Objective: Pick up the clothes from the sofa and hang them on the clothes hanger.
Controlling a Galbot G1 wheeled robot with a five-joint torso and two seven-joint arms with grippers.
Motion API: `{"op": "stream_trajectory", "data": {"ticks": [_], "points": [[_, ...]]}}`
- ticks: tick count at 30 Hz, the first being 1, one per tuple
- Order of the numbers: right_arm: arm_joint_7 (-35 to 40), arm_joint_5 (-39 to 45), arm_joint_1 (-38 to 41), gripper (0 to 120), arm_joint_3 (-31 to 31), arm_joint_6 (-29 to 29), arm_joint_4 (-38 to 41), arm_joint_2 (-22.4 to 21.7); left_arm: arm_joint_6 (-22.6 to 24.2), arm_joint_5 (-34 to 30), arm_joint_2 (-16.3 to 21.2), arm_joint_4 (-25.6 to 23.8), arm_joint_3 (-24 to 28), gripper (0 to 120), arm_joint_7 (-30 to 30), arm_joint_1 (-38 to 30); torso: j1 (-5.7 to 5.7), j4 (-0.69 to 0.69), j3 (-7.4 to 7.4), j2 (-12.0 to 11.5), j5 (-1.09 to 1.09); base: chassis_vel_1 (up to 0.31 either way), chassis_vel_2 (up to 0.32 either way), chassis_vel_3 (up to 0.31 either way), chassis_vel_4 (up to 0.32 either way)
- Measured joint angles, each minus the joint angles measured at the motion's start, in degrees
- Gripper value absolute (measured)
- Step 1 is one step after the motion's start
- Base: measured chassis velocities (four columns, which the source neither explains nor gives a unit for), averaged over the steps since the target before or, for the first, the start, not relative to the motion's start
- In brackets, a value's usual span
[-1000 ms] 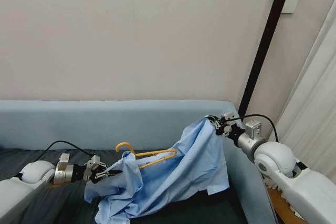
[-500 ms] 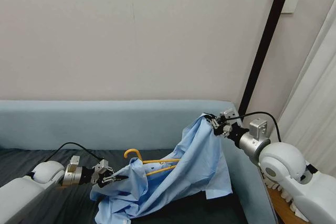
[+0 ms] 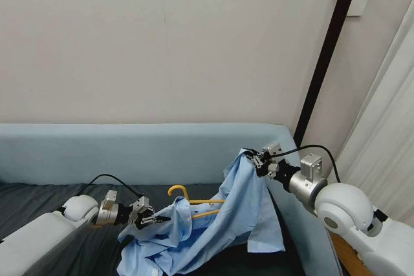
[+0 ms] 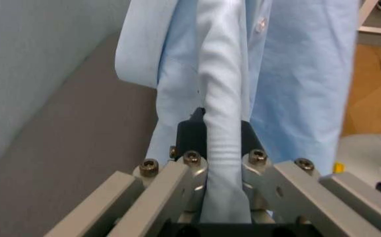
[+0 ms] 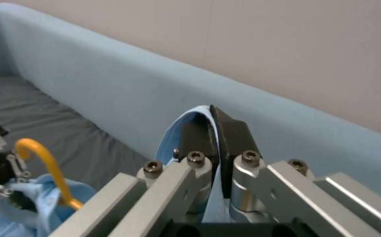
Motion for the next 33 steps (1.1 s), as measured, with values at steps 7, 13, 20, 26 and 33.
{"op": "stream_trajectory", "data": {"ticks": [7,13,20,26,33], "points": [[0.05,0.05,-1.58,0,0.09,-0.07,2.67,-0.12,0.29,-0.04,-3.57,1.94,2.88,1,-0.88,-3.31,0.00,-0.03,0.00,0.00,-0.01,0.000,0.000,0.000,0.000],[0.23,-0.28,-2.48,0,-0.25,-0.08,4.76,-0.30,0.53,-0.02,-5.79,3.69,4.82,1,-1.60,-5.71,0.00,0.01,0.00,0.00,-0.01,0.000,0.000,0.000,0.000],[0.26,-0.48,-10.08,0,3.62,-0.07,13.16,-1.72,0.52,-0.87,-9.14,9.99,4.62,1,-2.77,-8.54,0.00,-0.01,0.00,0.00,-0.02,0.000,0.000,0.000,0.000],[-0.33,-2.42,-15.44,0,5.01,-0.07,17.23,-2.18,0.56,-2.22,-10.39,11.82,3.93,1,-3.44,-10.56,0.00,-0.02,0.00,0.00,-0.01,0.000,0.000,0.000,0.000],[-1.82,-6.77,-19.69,0,5.54,0.70,16.95,-0.52,1.18,-5.48,-8.69,10.89,3.63,1,-3.73,-13.40,0.00,0.00,0.00,0.00,-0.01,0.000,0.000,0.000,0.000]]}}
